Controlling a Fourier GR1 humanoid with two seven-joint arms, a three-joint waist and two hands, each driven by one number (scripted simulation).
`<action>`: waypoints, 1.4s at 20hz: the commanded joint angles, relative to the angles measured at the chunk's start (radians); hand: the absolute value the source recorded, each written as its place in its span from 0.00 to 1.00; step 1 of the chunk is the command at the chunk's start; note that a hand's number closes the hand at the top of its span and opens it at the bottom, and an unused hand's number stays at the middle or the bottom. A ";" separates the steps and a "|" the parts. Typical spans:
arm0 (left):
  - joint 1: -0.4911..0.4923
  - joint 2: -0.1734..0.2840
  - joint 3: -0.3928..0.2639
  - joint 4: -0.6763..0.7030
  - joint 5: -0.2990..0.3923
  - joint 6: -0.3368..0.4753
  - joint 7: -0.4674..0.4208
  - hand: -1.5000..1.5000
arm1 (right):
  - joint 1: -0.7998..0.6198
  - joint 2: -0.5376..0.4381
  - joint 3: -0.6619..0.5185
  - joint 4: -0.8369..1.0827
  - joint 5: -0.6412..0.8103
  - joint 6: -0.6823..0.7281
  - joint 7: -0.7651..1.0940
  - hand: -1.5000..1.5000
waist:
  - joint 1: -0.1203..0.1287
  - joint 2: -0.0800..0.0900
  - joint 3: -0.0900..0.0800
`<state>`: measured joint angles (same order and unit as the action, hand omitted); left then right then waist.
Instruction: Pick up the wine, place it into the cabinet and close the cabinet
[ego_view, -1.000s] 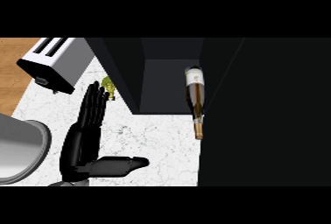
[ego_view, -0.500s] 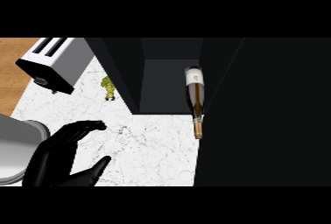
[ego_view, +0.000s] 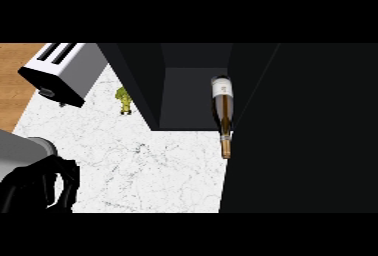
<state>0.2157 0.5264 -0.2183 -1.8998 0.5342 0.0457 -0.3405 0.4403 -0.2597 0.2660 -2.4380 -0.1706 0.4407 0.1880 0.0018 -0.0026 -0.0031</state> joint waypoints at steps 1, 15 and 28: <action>0.025 0.043 0.079 -0.008 0.071 -0.061 0.024 1.00 | 0.020 -0.020 0.066 -0.142 -0.148 0.010 0.122 1.00 | 0.005 0.002 0.002; 0.084 0.034 0.108 -0.035 0.041 -0.140 0.010 1.00 | -0.368 0.144 0.262 -0.037 -0.149 -0.096 0.364 1.00 | 0.020 0.002 0.001; 0.107 0.028 0.198 0.027 0.064 -0.263 0.001 1.00 | -0.985 0.259 0.362 0.341 -0.156 -0.568 0.403 1.00 | 0.018 0.001 0.002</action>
<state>0.2973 0.5636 -0.0315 -1.8592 0.5991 -0.1902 -0.3453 -0.3959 -0.0150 0.5859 -2.2018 -0.3055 0.0199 0.6120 0.0201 -0.0003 -0.0013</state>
